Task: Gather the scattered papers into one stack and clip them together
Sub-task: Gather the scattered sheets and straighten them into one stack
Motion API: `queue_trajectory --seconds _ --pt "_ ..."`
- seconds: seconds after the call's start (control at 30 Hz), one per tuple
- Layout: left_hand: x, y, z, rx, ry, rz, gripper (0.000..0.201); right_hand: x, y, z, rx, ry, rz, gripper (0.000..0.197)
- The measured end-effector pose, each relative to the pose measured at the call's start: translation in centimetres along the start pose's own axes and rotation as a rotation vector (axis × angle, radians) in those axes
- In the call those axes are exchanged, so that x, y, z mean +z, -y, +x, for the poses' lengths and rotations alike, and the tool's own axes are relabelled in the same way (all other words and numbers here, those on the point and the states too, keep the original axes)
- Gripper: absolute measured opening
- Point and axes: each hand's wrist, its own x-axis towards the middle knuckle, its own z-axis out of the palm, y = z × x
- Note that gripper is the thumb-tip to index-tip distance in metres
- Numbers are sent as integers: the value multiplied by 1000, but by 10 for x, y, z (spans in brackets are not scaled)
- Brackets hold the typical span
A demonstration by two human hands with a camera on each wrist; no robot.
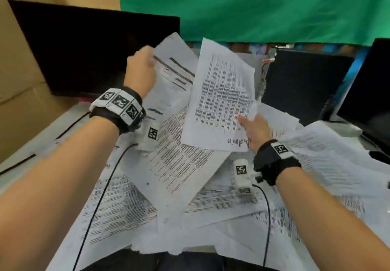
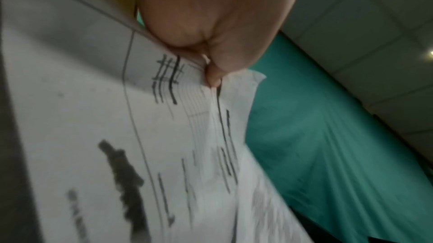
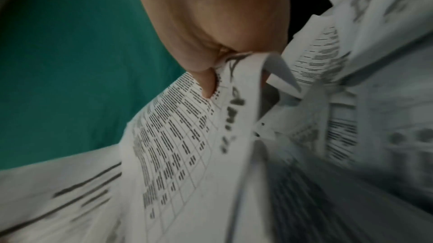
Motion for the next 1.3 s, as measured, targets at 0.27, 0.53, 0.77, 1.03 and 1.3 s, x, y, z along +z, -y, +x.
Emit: queue_trajectory --seconds 0.27,0.53,0.77,1.03,1.3 --pt "-32 6 30 72 -347 -118 33 13 -42 -6 154 -62 -219 68" --pt "-4 58 36 -257 -47 -462 16 -16 32 40 -92 -76 -161 46" --pt "90 30 -25 -292 534 -620 24 -29 83 43 -65 -122 -35 38" --pt "117 -19 -46 -351 894 -1018 18 -42 107 22 -67 -94 -50 46" --pt "116 -34 -46 -367 1052 -1251 29 -63 115 16 -75 -172 -100 44"
